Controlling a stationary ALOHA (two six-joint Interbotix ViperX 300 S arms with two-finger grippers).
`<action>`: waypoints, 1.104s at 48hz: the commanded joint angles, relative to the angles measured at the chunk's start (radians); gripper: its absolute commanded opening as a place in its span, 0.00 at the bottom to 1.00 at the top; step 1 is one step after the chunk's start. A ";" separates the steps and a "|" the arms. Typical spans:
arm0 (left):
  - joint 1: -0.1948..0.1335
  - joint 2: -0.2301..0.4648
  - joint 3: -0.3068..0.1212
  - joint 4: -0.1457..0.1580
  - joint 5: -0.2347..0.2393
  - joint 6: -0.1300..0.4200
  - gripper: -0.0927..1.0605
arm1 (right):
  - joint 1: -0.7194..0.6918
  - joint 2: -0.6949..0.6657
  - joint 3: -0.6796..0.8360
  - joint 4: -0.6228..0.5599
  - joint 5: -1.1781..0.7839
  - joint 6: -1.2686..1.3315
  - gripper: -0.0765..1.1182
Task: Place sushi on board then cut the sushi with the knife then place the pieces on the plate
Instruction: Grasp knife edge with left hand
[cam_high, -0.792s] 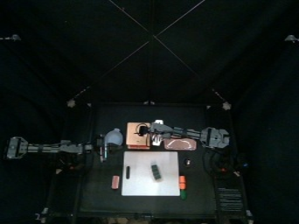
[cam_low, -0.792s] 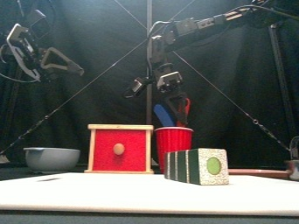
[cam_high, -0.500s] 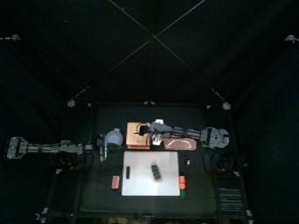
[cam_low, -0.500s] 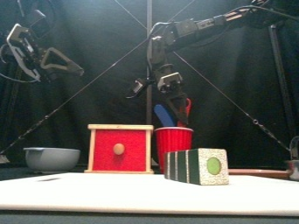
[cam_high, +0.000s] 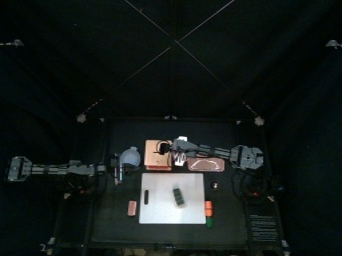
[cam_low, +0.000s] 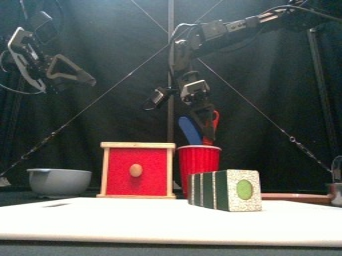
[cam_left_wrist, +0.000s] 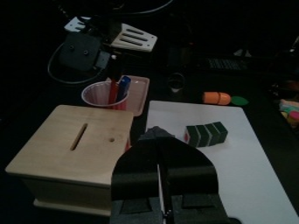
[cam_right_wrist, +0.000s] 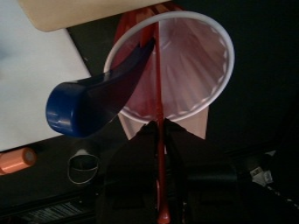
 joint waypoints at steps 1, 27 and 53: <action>0.003 0.002 -0.014 -0.003 -0.006 0.000 0.12 | 0.000 -0.058 -0.025 0.003 0.005 -0.002 0.38; 0.003 0.003 -0.017 -0.003 -0.006 0.000 0.12 | -0.026 -0.124 -0.043 0.009 0.026 -0.002 0.38; 0.011 0.002 -0.026 -0.002 -0.011 0.002 0.12 | -0.041 -0.259 -0.038 0.003 0.031 0.000 0.38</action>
